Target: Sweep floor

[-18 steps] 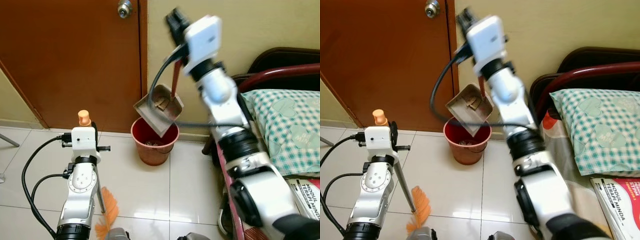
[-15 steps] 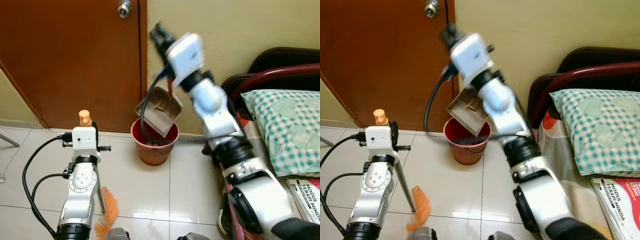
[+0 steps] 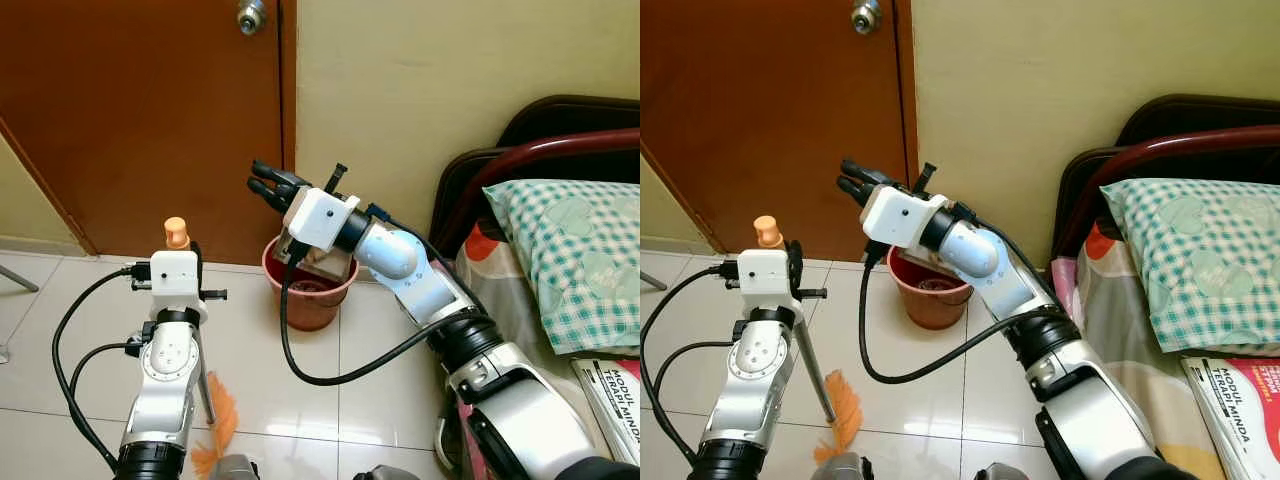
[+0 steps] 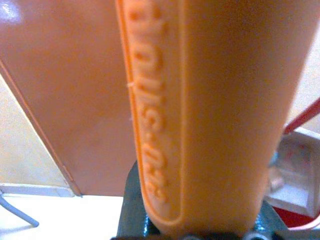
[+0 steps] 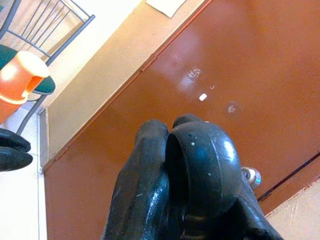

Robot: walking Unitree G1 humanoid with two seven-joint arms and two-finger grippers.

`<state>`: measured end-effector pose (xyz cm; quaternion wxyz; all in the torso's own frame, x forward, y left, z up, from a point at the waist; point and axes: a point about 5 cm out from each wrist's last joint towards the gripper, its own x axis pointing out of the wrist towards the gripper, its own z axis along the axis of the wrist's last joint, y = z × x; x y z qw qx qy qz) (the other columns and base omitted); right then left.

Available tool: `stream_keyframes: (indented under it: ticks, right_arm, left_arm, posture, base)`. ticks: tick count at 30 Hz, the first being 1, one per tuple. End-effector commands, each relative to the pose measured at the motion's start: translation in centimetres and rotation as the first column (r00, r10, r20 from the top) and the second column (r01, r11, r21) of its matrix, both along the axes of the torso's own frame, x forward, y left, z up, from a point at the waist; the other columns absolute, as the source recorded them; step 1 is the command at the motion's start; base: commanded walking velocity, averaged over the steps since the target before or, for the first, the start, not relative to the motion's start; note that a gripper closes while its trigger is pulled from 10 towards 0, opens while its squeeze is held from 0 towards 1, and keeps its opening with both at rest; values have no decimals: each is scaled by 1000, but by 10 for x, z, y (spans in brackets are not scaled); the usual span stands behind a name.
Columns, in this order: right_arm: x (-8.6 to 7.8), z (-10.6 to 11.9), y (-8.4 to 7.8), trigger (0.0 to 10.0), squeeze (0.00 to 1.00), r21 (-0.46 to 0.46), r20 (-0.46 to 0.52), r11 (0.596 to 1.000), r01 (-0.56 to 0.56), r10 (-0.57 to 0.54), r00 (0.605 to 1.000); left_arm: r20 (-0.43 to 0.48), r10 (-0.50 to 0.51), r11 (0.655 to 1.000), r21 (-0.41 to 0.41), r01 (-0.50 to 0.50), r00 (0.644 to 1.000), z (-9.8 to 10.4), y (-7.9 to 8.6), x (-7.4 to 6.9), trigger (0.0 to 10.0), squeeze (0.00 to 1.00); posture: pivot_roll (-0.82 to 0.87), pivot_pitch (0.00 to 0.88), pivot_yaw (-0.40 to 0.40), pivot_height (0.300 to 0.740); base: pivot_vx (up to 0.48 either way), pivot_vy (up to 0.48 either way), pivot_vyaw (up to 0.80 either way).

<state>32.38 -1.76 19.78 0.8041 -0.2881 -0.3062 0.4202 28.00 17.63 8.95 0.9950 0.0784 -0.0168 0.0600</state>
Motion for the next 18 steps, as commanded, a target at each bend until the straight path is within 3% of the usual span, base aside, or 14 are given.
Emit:
stream_keyframes:
  ticks: [1, 2, 4, 10, 11, 12, 13, 14, 15, 18]
  right_arm:
    - [0, 10, 1, 10000, 0, -11, 64, 1000, -12, 13, 998]
    - [2, 18, -2, 10000, 0, 29, 123, 999, 25, -28, 992]
    - [2, 22, -4, 10000, 0, 52, 146, 998, 39, -46, 988]
    - [6, 45, -11, 10000, 0, 219, 156, 973, 66, -102, 982]
    - [10, 62, -18, 10000, 0, 319, 147, 942, 106, -160, 976]
    - [10, 62, -18, 10000, 0, 319, 147, 942, 106, -160, 976]
    - [15, 78, -25, 10000, 0, 429, 107, 890, 154, -220, 970]
    - [18, 84, -29, 10000, 0, 478, 75, 861, 176, -239, 968]
    - [18, 84, -29, 10000, 0, 478, 75, 861, 176, -239, 968]
    - [25, 109, -46, 10000, 0, 578, 64, 781, 234, -330, 942]
  left_arm:
    - [16, -12, 1000, -14, 12, 1000, 4, -3, 4, 10000, 0]
    - [20, -14, 1000, -15, 14, 1000, 5, -4, 5, 10000, 0]
    - [22, -15, 1000, -15, 15, 1000, 6, -4, 5, 10000, 0]
    - [25, -18, 1000, -12, 19, 1000, 6, -5, 5, 10000, 0]
    - [26, -18, 1000, -12, 18, 1000, 6, -5, 5, 10000, 0]
    - [26, -18, 1000, -12, 18, 1000, 6, -5, 5, 10000, 0]
    - [27, -16, 1000, -12, 17, 1000, 6, -5, 5, 10000, 0]
    - [28, -15, 1000, -13, 16, 999, 6, -5, 5, 10000, 0]
    - [28, -15, 1000, -13, 16, 999, 6, -5, 5, 10000, 0]
    - [33, -12, 1000, -9, 13, 999, 7, -5, 7, 10000, 0]
  posture:
    - [16, 30, -37, 740]
    - [16, 29, -36, 740]
    - [16, 29, -36, 740]
    - [18, 26, -35, 740]
    - [18, 26, -35, 740]
    - [18, 26, -35, 740]
    - [18, 26, -35, 740]
    - [18, 26, -35, 740]
    - [18, 26, -35, 740]
    - [19, 13, -36, 740]
  base:
    - [0, 0, 0]
    - [0, 0, 0]
    - [0, 0, 0]
    - [0, 0, 0]
    - [0, 0, 0]
    - [0, 0, 0]
    - [0, 0, 0]
    - [0, 0, 0]
    - [0, 0, 0]
    - [0, 0, 0]
